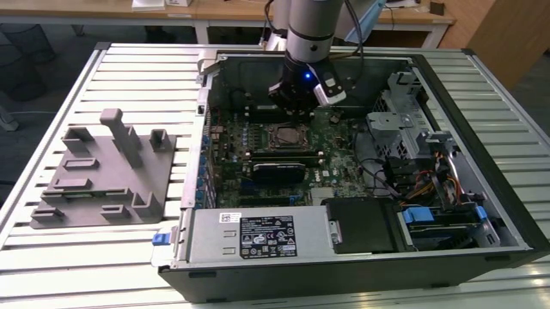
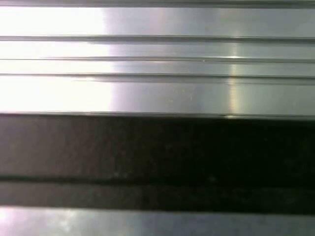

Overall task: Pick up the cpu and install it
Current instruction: 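Install the first cpu locking lever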

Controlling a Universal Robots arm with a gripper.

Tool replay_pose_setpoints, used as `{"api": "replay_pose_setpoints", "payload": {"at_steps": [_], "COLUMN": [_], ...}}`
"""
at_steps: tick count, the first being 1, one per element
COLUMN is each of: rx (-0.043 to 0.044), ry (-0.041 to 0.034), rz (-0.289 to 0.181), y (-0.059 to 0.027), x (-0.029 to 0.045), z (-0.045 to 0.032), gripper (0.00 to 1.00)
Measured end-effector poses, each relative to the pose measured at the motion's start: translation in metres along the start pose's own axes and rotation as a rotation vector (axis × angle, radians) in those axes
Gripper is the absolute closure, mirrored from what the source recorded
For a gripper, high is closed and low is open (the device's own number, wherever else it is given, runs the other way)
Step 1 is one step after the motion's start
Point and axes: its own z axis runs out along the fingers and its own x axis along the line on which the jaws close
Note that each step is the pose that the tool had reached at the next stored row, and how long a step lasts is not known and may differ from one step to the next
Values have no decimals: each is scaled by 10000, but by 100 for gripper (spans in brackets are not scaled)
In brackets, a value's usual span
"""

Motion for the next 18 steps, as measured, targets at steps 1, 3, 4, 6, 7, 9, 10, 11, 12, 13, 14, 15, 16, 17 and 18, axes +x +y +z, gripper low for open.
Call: {"api": "replay_pose_setpoints", "payload": {"at_steps": [1,3,4,6,7,9,10,11,12,13,14,15,16,17,18], "rx": [34,146,215,326,349,364,368,370,371,370,367,359,361,364,364], "ry": [0,1,6,11,12,15,18,18,19,18,16,12,13,15,16], "rz": [2,4,5,5,6,8,8,9,9,9,8,7,7,7,6], "y": [0,-1,-1,-1,0,0,0,0,0,0,1,2,3,3,4], "x": [0,-1,-3,-11,-15,-20,-22,-23,-23,-23,-24,-24,-24,-23,-22], "z": [3,11,18,35,42,49,52,53,53,54,53,47,33,18,3], "gripper": [89,89,89,89,89,89,89,89,89,89,89,89,89,89,89]}}
